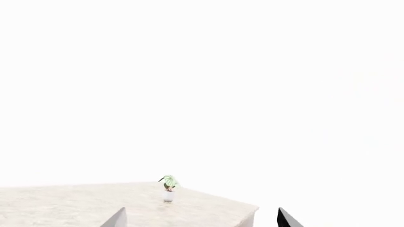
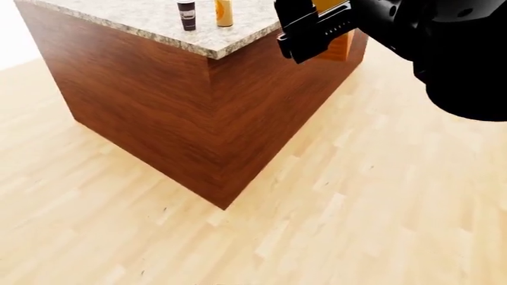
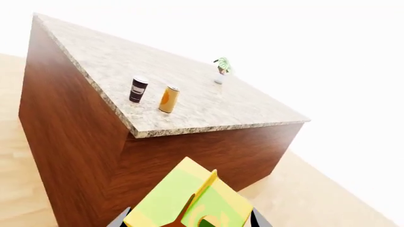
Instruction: Move the drinks to the dining counter.
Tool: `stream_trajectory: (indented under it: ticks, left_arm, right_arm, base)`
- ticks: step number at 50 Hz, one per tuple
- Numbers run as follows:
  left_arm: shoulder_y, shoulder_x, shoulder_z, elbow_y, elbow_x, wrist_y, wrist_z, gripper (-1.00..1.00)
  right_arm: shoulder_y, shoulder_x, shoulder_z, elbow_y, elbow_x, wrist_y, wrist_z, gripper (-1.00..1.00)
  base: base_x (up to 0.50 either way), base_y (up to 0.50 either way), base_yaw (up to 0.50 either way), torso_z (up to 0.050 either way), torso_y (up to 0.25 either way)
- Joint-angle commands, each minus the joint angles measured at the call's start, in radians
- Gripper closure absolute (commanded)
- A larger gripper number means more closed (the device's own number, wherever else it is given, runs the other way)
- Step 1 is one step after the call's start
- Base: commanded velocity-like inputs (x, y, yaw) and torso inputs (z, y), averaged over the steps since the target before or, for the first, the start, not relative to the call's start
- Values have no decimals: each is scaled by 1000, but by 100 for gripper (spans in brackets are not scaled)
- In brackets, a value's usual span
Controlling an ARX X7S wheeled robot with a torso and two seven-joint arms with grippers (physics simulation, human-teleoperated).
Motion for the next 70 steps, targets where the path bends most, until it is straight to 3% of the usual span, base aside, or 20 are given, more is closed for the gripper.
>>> stream_trajectory:
  ticks: [1,26,32,41,70]
  left_arm:
    - [3,-1,-1,0,3,0,3,-100]
    - [8,-1,-3,5,6,-1,6,-100]
    - [8,-1,-3,4,5,-2,6,-100]
    - [9,1,-2,5,4,-3,3,-100]
    - [13,4,-4,4,8,-3,7,-100]
  right_arm:
    - [18,0,19,7,-61,16,0,100]
    - [8,-2,18,8,-73,7,-10,100]
    - [-33,14,58,4,-54,-68,25,100]
    - [-36,18,90,-16,-67,-104,-5,100]
    - [-54,14,41,-2,-81,-62,4,100]
  base:
    - [0,0,500,0,0]
    - [0,0,500,0,2]
    - [-13,12,500,0,2]
    - [0,0,2,1,1]
    - [-495,172,0,0,3]
